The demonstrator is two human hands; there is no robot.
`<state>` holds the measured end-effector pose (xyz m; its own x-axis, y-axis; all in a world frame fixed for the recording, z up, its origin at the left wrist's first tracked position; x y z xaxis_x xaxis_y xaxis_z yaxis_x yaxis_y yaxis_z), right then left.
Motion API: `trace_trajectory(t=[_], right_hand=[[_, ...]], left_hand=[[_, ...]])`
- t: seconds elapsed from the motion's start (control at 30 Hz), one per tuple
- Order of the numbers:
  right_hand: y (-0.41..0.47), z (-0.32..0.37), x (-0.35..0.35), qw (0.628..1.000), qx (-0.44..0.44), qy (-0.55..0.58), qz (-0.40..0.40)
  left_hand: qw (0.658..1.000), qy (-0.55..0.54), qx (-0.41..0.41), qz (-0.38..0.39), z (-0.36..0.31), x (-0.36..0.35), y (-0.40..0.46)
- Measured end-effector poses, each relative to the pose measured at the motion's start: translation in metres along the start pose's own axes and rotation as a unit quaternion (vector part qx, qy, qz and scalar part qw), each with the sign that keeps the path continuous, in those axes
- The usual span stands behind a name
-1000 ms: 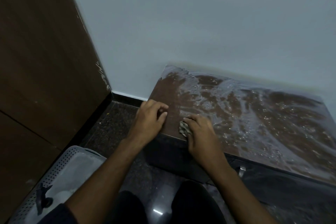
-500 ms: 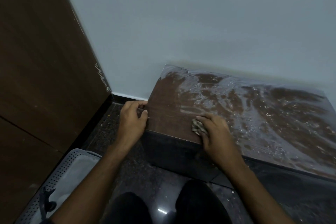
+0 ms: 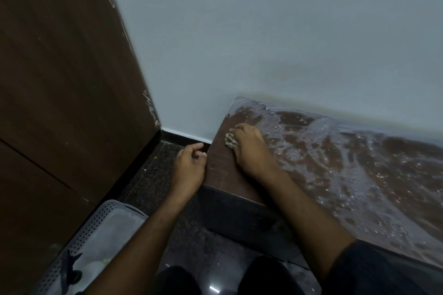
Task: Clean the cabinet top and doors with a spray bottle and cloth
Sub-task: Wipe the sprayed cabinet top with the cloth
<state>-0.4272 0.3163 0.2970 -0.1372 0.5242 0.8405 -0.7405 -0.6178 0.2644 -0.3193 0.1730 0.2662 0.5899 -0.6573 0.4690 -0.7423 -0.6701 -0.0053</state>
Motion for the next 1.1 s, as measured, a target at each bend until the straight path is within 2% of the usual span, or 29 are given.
trace_trajectory(t=[0.2, 0.27, 0.37, 0.47, 0.53, 0.67, 0.73, 0.8, 0.9, 1.03, 1.1], right_hand=[[-0.084, 0.025, 0.004, 0.985, 0.139, 0.054, 0.089], [-0.067, 0.009, 0.006, 0.988, 0.126, 0.044, 0.081], [-0.009, -0.007, 0.0, 0.998, 0.047, 0.004, 0.029], [0.025, 0.006, -0.016, 1.0, 0.008, 0.012, 0.007], [0.013, 0.032, -0.029, 0.998, 0.042, 0.046, 0.025], [-0.045, 0.059, -0.03, 0.979, 0.169, 0.07, 0.09], [-0.035, 0.041, -0.02, 0.983, 0.148, 0.063, 0.083], [-0.005, 0.019, -0.015, 0.995, 0.084, 0.042, 0.04], [0.014, 0.026, -0.023, 0.999, 0.029, 0.026, 0.018], [-0.039, 0.062, -0.028, 0.984, 0.135, 0.075, 0.086], [-0.047, 0.05, -0.019, 0.982, 0.15, 0.067, 0.097]], left_hand=[[0.998, -0.053, 0.017, 0.001, 0.0, -0.007, 0.003], [0.997, -0.074, 0.025, 0.0, 0.002, -0.006, 0.002], [0.991, -0.125, 0.048, 0.009, 0.009, -0.001, -0.001], [0.983, -0.169, 0.073, 0.011, 0.016, 0.002, -0.002], [0.979, -0.187, 0.08, -0.001, 0.016, 0.005, -0.001], [0.975, -0.194, 0.102, -0.029, 0.017, 0.004, 0.003], [0.968, -0.224, 0.117, -0.009, 0.017, 0.002, 0.002], [0.967, -0.225, 0.118, 0.016, 0.015, 0.002, -0.001], [0.965, -0.228, 0.126, 0.025, 0.013, 0.005, -0.002], [0.969, -0.217, 0.121, 0.001, 0.011, 0.006, 0.001], [0.973, -0.2, 0.111, 0.015, 0.01, 0.004, 0.001]])
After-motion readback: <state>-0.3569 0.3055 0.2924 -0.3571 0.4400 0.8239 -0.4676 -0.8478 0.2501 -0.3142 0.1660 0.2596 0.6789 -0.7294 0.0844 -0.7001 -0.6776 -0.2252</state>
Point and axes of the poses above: each hand's wrist, its own y-axis towards the middle knuckle, its own x-axis out of the back of the hand, z = x × y, the point moved 3 cm from there along y, towards the middle knuckle, and after that the axes turned 2 degrees about x, right-handed, at the moved point
